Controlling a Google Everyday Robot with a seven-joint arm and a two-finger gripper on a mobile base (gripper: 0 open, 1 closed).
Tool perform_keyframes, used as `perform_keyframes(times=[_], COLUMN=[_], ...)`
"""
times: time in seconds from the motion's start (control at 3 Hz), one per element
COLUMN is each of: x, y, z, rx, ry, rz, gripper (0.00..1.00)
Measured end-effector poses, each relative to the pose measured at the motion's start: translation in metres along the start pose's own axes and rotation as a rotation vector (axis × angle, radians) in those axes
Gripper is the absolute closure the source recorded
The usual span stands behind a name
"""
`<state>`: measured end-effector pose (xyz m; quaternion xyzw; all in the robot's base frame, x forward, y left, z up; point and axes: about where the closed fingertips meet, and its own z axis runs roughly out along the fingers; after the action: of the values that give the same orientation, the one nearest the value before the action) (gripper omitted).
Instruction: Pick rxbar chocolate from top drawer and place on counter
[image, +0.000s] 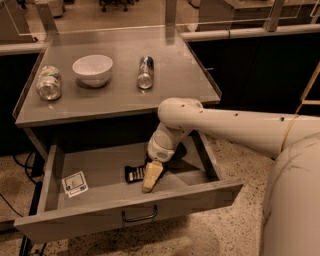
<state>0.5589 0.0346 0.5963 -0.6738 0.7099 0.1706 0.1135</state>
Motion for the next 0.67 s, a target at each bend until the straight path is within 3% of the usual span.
perform_keyframes(times=[0.67], x=[0.0], y=[0.0], z=[0.0001], rx=[0.0], ry=[0.0], rz=[0.0], gripper=[0.63])
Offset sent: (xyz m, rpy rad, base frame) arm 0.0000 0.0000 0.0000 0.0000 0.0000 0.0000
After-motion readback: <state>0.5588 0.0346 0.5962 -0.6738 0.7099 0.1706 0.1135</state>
